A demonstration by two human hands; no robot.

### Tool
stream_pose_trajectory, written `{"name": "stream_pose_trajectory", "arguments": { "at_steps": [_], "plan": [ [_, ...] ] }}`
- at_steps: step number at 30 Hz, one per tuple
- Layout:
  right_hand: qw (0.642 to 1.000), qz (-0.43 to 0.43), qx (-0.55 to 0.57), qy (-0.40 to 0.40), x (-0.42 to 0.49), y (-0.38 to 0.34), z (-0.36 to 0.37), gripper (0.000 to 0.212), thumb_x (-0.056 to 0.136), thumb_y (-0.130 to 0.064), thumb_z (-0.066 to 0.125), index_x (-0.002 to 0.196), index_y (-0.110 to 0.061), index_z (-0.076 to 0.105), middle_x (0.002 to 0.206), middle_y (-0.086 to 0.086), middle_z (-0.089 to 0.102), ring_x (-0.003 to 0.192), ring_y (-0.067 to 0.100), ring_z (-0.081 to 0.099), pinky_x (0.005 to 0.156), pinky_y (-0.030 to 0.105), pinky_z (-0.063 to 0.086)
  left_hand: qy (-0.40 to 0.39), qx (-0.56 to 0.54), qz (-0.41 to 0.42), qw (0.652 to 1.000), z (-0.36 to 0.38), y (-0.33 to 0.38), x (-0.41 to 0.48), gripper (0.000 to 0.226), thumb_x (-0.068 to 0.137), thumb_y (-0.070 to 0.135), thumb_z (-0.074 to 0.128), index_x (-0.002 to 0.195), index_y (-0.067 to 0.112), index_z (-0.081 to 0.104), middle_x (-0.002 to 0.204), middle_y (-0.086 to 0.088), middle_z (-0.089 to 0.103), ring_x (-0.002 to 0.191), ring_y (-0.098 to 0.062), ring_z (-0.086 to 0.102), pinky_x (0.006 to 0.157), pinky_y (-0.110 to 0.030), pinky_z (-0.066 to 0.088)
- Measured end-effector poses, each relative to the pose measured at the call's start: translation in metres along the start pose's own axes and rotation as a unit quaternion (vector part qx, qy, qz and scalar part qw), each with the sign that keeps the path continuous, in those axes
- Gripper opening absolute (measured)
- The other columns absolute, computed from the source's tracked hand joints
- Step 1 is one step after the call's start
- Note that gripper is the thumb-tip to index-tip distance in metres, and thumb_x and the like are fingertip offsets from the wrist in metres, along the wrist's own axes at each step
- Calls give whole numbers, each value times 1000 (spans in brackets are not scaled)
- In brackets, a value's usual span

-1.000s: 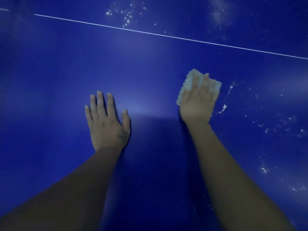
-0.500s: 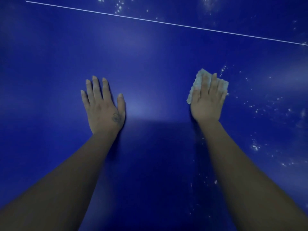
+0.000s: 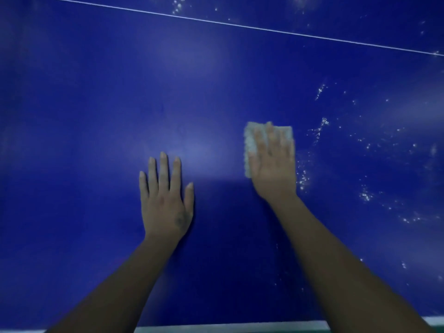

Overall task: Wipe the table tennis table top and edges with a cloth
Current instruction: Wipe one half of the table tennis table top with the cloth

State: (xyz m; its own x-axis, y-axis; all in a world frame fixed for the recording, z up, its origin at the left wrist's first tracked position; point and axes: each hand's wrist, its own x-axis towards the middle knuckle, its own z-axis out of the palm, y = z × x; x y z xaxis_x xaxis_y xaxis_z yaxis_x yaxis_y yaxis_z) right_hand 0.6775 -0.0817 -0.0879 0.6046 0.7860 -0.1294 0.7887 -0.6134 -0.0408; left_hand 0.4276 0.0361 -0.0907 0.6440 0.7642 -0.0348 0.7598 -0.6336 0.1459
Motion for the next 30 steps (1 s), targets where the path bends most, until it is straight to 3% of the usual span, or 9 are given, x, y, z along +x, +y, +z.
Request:
{"name": "stream_pose_trajectory", "arguments": {
  "at_steps": [3, 6, 11, 16, 18, 20, 24, 26, 30],
  "plan": [
    [988, 140, 61, 6, 7, 42, -12, 63, 112, -48, 12, 171, -27, 11, 179, 8, 8, 165, 34, 7, 133, 59, 7, -17, 11, 16, 1000, 0, 1, -19, 70, 114, 51, 30, 173, 15, 17, 181, -12, 9, 168, -36, 2, 134, -60, 11],
    [981, 183, 59, 13, 5, 29, -17, 66, 111, -49, 9, 172, -24, 9, 179, 10, 5, 165, 34, 5, 132, 60, 6, -27, 18, 11, 999, -1, 1, -18, 71, 113, 52, 28, 174, 17, 15, 182, -11, 6, 168, -35, -1, 134, -60, 9],
    [997, 61, 41, 27, -39, -44, -8, 62, 114, -41, 27, 171, -21, 17, 178, 15, 13, 164, 36, 15, 132, 60, 10, -25, 7, 12, 1000, 0, 0, -19, 71, 113, 52, 27, 174, 17, 15, 182, -11, 7, 168, -35, 0, 134, -60, 9],
    [997, -76, 14, -30, -82, -31, -2, 63, 115, -43, 24, 172, -24, 7, 180, 8, -3, 166, 31, -4, 133, 57, 6, -14, -10, 12, 1000, -1, 1, -20, 71, 113, 53, 27, 174, 18, 18, 181, -11, 10, 168, -35, 2, 134, -60, 9],
    [998, -46, -16, -34, -77, 5, -2, 67, 111, -37, 31, 172, -22, 7, 179, 11, -2, 166, 34, 0, 132, 60, 8, -15, -10, 12, 1000, -1, 0, -20, 71, 113, 53, 26, 174, 18, 18, 182, -10, 9, 168, -34, 0, 134, -60, 9],
    [998, 50, -7, -25, -68, 37, -6, 69, 110, -37, 34, 172, -23, 8, 179, 11, 3, 164, 35, 8, 131, 61, 11, -18, -12, 7, 1000, 0, 1, -20, 71, 113, 54, 26, 174, 18, 18, 182, -10, 8, 168, -33, -1, 135, -59, 7],
    [986, 161, 52, 11, -59, 39, -12, 63, 113, -45, 17, 172, -23, 12, 179, 10, 9, 165, 34, 10, 131, 61, 10, -13, -13, 7, 1000, 1, 1, -21, 70, 113, 53, 27, 174, 18, 18, 182, -10, 9, 168, -33, 0, 135, -57, 6],
    [989, 144, 38, 17, -70, 14, -9, 63, 113, -43, 21, 171, -20, 14, 178, 13, 10, 164, 37, 12, 131, 61, 11, -10, -10, 2, 1000, 1, 1, -25, 69, 114, 52, 27, 174, 18, 18, 182, -10, 9, 168, -33, 1, 135, -57, 6],
    [999, 27, 40, -5, -128, -39, 1, 65, 111, -36, 34, 171, -18, 16, 178, 15, 9, 164, 39, 12, 131, 62, 11, -18, -13, -4, 1000, 2, 5, -60, 68, 114, 48, 29, 174, 18, 16, 182, -10, 7, 168, -34, 1, 135, -57, 8]
  ]
}}
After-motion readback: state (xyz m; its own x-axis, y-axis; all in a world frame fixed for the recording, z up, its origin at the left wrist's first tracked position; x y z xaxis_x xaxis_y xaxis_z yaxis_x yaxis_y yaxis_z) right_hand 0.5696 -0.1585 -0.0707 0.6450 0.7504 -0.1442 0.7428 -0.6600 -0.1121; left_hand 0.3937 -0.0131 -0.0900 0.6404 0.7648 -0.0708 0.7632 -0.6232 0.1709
